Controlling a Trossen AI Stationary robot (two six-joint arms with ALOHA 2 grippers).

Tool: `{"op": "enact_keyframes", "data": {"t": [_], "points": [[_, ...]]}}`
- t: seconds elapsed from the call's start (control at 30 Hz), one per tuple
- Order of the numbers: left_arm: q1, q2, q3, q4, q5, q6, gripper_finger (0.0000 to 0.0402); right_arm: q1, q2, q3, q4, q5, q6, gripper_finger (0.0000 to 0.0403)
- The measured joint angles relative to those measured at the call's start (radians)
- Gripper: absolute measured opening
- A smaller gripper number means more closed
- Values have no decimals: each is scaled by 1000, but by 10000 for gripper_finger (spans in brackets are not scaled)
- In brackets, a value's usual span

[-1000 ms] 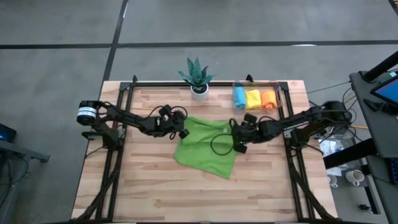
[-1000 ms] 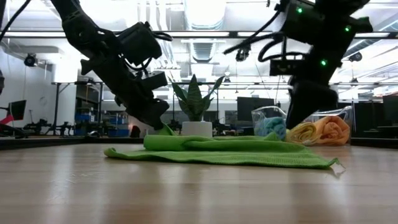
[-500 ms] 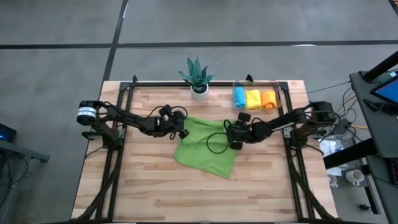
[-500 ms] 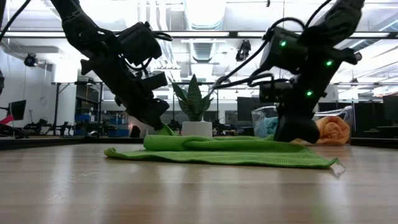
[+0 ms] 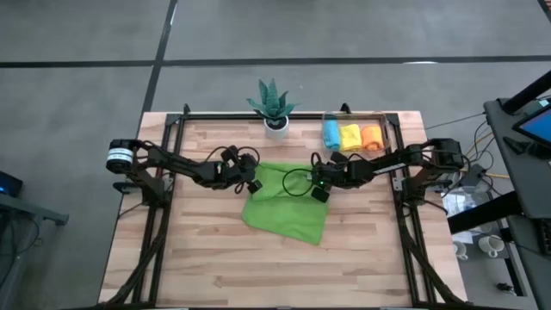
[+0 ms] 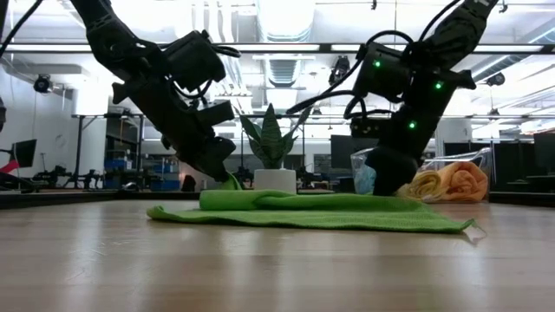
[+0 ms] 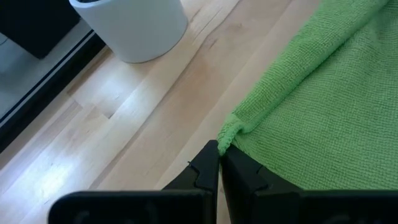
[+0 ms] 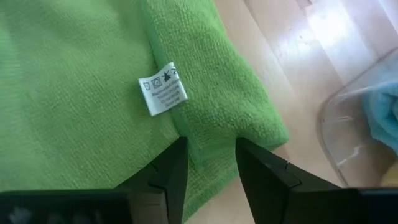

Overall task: Roll microfiber towels into tight, uniform cylinder then place into a basket
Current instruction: Fold the green microfiber cloth

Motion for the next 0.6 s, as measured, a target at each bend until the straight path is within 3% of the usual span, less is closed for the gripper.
{"op": "enact_keyframes", "data": {"t": [0.2, 0.5, 0.6], "points": [[0, 0, 0, 0, 2, 0, 0, 0, 21, 0, 3, 0, 25, 104], [0, 0, 0, -1, 2, 0, 0, 0, -6, 8, -13, 1, 24, 17], [0, 0, 0, -2, 2, 0, 0, 0, -35, 15, -41, 1, 21, 10]]}}
